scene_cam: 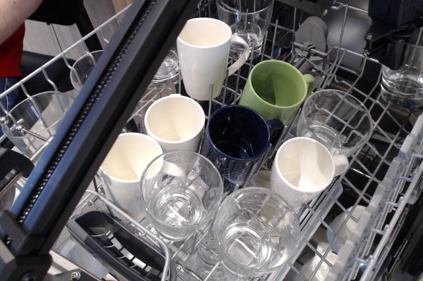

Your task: Pick up any cup

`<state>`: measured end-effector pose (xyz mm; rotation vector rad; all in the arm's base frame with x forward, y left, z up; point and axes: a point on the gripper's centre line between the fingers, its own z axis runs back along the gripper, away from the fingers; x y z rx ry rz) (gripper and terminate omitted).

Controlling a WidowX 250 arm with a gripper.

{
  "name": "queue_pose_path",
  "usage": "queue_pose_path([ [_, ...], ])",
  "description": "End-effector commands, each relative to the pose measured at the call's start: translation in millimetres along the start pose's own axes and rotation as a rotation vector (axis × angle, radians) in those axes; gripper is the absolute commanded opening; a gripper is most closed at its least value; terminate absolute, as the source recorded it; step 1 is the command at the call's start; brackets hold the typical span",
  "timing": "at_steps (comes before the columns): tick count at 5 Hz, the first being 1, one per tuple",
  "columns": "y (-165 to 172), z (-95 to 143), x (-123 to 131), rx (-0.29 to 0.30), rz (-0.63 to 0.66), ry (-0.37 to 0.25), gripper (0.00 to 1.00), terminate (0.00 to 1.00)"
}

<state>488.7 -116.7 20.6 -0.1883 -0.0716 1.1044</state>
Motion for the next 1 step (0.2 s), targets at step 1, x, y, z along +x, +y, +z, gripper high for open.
queue_pose_path([
  [1,-30.4,145.5,-3.3,-0.324,-0.077,-0.120,0.00,1.00],
])
